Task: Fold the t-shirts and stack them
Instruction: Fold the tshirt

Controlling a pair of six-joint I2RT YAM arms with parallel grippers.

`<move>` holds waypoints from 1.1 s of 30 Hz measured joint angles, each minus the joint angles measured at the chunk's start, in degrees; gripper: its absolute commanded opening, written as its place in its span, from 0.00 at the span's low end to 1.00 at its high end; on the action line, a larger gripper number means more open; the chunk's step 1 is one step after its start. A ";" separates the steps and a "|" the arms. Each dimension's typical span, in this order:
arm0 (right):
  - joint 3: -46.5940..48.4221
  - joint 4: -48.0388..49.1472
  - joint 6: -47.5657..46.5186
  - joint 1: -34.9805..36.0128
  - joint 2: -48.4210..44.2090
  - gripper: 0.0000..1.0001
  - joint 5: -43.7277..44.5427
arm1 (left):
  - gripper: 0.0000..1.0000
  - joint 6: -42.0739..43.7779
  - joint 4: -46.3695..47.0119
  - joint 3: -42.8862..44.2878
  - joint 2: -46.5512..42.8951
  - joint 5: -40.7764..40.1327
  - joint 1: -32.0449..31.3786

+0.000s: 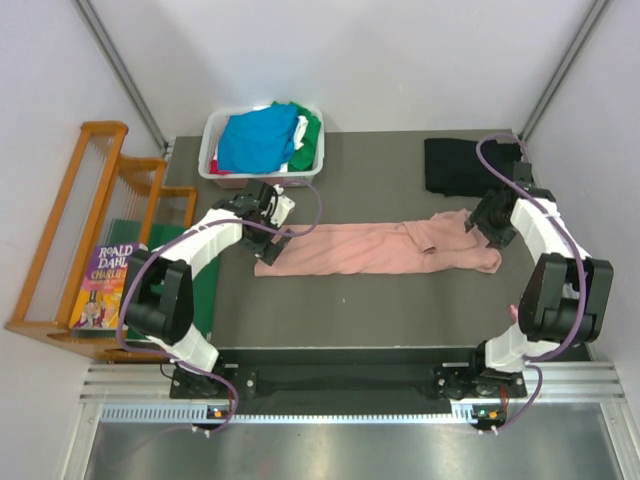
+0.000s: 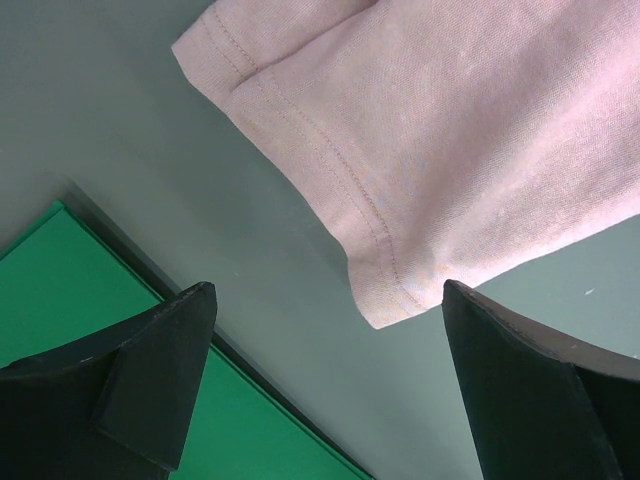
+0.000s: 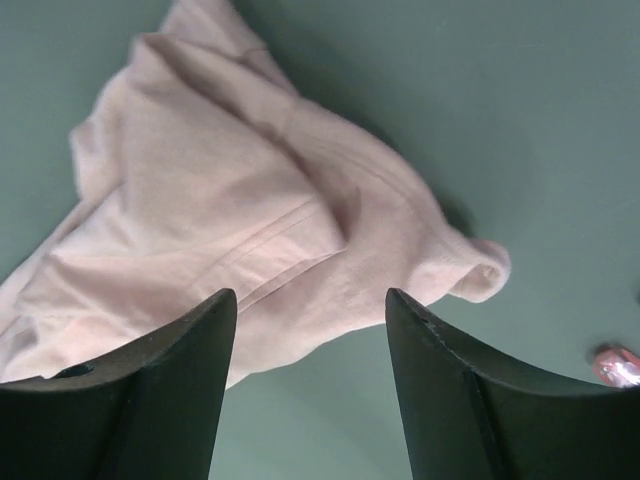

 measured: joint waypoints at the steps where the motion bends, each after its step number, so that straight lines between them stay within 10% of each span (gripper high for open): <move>1: 0.00 -0.07 0.07 0.46 -0.59 0.62 -0.07 | 0.99 -0.02 0.02 0.00 0.00 0.00 0.00; 22: 6.58 1.01 2.01 34.25 2.56 0.56 -6.78 | 0.97 -9.75 1.36 12.55 17.70 6.10 6.34; 33: 10.67 0.92 2.43 38.97 7.08 0.53 -4.90 | 0.89 -12.41 -1.60 14.40 19.02 18.71 13.79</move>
